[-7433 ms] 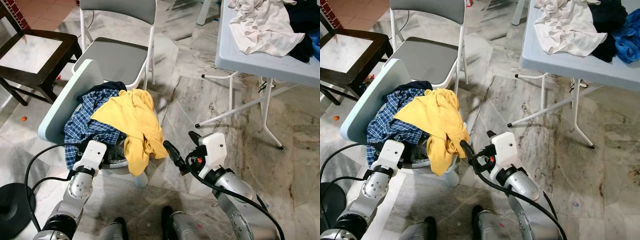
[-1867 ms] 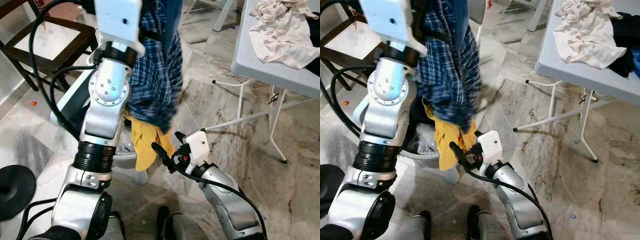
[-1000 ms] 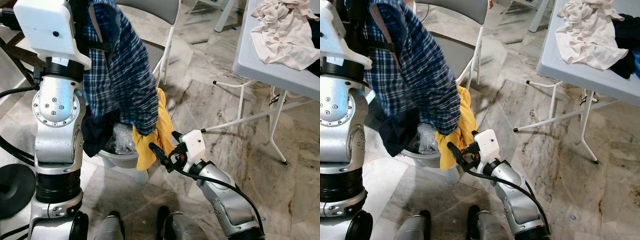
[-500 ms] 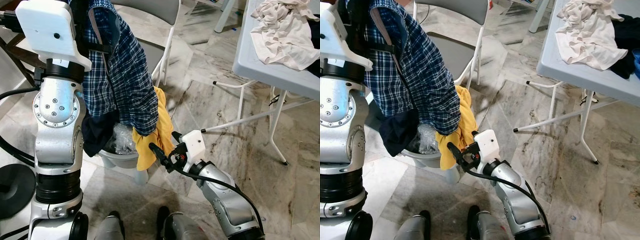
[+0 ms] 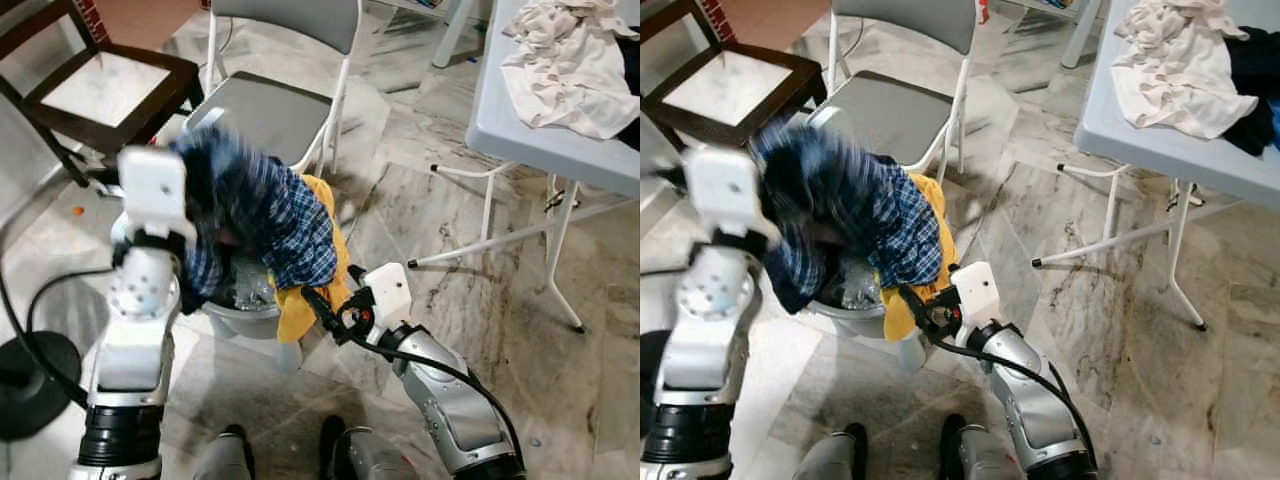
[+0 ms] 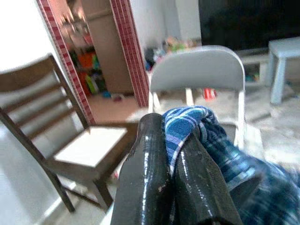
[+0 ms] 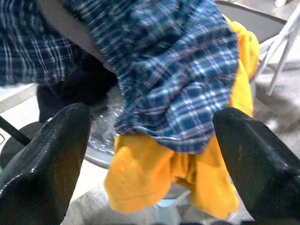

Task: Hang hanger

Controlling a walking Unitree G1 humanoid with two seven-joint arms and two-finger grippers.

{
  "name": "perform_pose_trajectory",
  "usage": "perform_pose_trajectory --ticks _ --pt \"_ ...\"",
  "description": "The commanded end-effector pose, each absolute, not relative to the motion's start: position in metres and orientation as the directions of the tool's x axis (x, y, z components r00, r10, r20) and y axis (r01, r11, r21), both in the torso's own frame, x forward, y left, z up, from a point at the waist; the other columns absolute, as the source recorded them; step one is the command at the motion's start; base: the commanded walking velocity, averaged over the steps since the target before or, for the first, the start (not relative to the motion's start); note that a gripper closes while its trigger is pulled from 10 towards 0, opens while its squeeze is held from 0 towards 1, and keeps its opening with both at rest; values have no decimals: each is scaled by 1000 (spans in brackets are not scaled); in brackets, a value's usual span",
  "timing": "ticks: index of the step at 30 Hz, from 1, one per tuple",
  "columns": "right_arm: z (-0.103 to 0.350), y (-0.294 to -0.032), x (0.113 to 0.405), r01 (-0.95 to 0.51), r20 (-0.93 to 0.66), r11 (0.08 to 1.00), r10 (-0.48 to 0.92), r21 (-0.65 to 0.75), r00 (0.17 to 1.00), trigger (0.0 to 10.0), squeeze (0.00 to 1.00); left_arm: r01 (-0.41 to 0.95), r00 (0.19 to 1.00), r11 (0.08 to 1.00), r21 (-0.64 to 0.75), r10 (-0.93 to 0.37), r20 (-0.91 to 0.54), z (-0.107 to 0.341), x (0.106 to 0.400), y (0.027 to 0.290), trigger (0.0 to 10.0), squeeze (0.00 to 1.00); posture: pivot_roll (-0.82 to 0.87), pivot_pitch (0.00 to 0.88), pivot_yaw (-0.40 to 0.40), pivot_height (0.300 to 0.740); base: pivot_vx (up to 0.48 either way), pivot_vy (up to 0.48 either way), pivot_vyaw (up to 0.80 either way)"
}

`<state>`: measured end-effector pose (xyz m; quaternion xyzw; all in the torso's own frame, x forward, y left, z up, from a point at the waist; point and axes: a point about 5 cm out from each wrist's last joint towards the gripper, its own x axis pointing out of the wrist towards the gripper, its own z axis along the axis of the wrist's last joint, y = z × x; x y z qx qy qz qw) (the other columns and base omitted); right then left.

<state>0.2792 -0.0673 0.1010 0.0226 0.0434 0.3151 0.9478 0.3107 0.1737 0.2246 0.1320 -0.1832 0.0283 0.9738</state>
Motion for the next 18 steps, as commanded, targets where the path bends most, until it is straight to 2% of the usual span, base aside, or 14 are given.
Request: perform_pose_trajectory --ticks 1,7,8,9,10,11,12,13,14,15,18 --pt "95 -70 278 -586 -89 806 591 77 802 10000 0 -110 929 963 246 12 371 227 309 172 0 0 128 240 -73 740 0 0 0" --pt "94 -69 276 -584 -89 808 590 79 803 10000 0 -72 962 961 268 -4 273 208 328 172 0 0 116 259 -75 740 0 0 0" --pt "94 -69 275 -584 -92 808 590 80 803 10000 0 -44 974 960 275 -20 225 200 335 170 549 0 113 263 -75 740 0 0 0" --pt "93 -69 274 -584 -93 808 590 80 802 10000 0 -19 982 959 283 -35 185 193 340 167 1647 0 107 267 -76 740 0 0 0" --pt "93 -69 273 -584 -94 808 590 81 802 10000 0 -4 986 958 288 -44 161 189 342 166 1647 0 104 268 -75 740 0 0 0" --pt "93 -69 272 -584 -95 807 590 81 802 10000 0 36 992 949 314 -72 105 177 350 160 7020 0 94 272 -74 740 0 0 0" --pt "93 -69 271 -584 -95 807 590 81 802 10000 0 45 993 945 323 -78 91 174 352 158 7020 0 94 272 -74 740 0 0 0" --pt "93 -69 270 -583 -97 808 589 81 803 10000 0 70 994 941 332 -95 59 166 356 154 10000 247 82 274 -73 740 0 0 0" --pt "93 -69 270 -581 -98 810 586 81 804 10000 0 77 995 939 334 -95 39 160 359 152 10000 525 69 276 -70 740 0 0 0" --pt "93 -71 268 -576 -100 814 581 77 808 10000 0 80 996 942 327 -90 18 153 362 150 10000 1000 59 278 -67 740 0 0 0" --pt "92 -76 266 -557 -104 828 561 71 821 10000 0 25 998 943 332 -40 38 155 368 152 10000 1000 38 279 -59 740 0 0 0"
